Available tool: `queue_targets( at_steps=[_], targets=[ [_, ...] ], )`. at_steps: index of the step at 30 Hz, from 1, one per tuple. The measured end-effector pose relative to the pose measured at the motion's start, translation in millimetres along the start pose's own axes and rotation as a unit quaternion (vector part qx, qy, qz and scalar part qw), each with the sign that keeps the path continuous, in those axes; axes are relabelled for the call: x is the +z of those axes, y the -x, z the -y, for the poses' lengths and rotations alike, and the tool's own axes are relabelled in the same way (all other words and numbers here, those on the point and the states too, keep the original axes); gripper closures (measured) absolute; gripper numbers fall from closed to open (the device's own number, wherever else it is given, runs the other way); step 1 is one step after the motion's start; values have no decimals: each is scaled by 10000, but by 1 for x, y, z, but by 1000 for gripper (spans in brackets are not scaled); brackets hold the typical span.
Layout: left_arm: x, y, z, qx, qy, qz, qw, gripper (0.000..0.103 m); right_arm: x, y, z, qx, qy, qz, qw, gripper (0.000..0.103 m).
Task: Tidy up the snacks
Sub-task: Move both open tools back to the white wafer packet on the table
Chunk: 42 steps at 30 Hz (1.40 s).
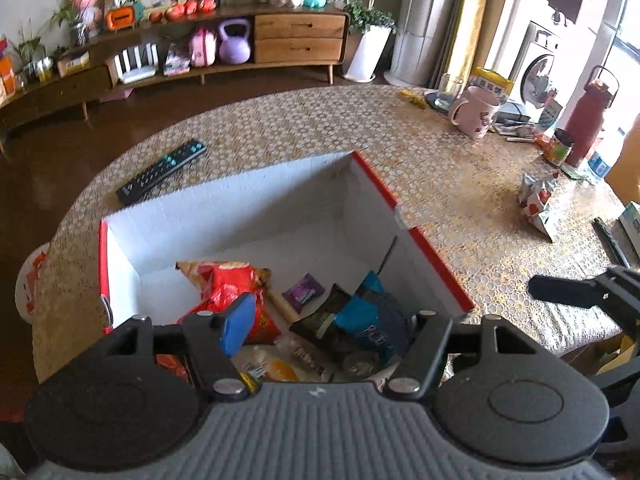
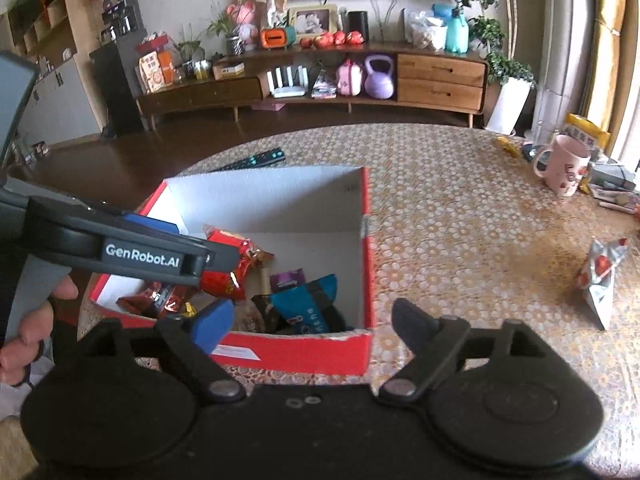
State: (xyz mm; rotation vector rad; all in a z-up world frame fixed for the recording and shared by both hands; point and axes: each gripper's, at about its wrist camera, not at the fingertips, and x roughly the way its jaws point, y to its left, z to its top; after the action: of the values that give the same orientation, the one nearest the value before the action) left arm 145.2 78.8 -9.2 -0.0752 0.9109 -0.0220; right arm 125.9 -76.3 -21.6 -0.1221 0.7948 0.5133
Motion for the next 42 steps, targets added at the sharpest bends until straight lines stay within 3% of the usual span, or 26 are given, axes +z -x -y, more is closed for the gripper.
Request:
queue_targets(
  at_steps=[2,11,20,32,42],
  targets=[
    [1,3,8,-14,-100,77,9999,36,-1,6,6,-82,-63,68,9999,2],
    [7,10,57,-247,-563,385,9974,22,-12,35,49,-355,-337,209,9986,0],
    [21,-6,121,-490,-947,432,9934,22,-30,49,103,-930,-761,72,9927,0],
    [56,-51,216,-607,-1663,346,9836,22,-45,62,194,-1430,-1196,104,9824,0],
    [83,-111,285,-705,-2124,197,9744,22,-47,53,281,-1707,-1663,116,9711,2]
  ],
)
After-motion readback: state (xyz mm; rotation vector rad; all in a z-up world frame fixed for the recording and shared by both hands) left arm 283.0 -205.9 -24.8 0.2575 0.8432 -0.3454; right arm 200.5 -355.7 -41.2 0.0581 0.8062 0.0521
